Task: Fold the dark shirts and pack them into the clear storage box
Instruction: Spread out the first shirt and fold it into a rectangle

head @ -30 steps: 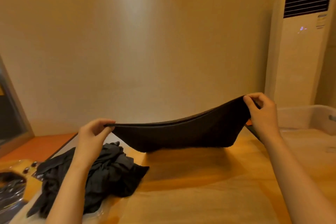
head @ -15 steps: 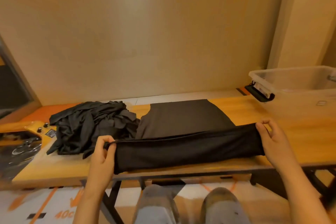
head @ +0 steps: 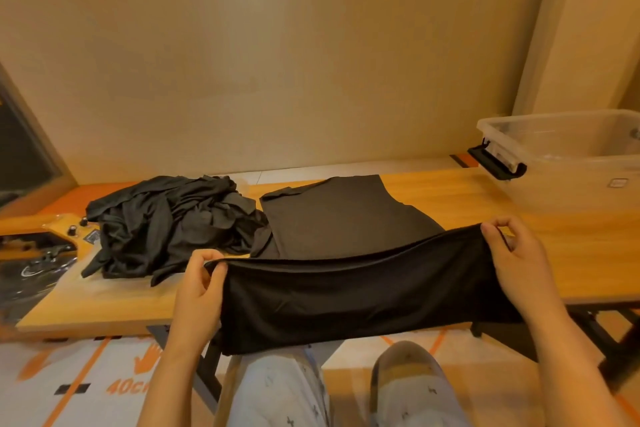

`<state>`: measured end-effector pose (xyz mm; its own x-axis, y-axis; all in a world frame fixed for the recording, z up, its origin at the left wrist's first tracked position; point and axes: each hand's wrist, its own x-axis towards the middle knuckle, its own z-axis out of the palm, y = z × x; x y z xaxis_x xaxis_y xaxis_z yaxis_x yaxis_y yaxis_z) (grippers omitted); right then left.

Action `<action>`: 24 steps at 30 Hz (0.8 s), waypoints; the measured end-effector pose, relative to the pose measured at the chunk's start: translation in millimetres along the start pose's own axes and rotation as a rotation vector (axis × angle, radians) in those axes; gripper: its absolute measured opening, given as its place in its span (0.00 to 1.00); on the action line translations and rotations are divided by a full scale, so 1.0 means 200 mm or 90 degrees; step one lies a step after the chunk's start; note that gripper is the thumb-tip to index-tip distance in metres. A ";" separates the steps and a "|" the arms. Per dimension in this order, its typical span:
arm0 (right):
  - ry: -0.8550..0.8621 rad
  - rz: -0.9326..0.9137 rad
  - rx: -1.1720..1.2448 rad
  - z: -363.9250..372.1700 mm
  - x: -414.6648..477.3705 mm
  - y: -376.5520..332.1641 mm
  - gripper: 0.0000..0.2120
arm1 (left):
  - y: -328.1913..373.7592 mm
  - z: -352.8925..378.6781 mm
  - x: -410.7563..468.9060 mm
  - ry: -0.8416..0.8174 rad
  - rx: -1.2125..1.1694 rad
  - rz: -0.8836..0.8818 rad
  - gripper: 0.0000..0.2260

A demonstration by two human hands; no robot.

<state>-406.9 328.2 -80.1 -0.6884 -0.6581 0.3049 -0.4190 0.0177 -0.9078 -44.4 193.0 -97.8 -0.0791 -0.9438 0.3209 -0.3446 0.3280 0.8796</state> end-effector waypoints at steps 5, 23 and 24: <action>-0.021 -0.011 -0.001 0.01 0.08 -0.06 0.04 | 0.05 -0.03 0.16 0.046 0.080 0.054 0.06; -0.072 0.328 0.480 0.28 0.11 -0.19 0.06 | 0.46 0.80 0.28 -0.362 -0.122 0.171 0.14; -0.081 0.327 0.473 0.32 0.09 -0.18 0.07 | 0.43 0.81 0.18 -0.358 -0.138 0.168 0.15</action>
<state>-365.9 268.2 -59.5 -0.5954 -0.7824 -0.1828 0.4409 -0.1280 -0.8884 -227.8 180.3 -67.0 -0.6328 -0.6887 0.3539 -0.0559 0.4965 0.8662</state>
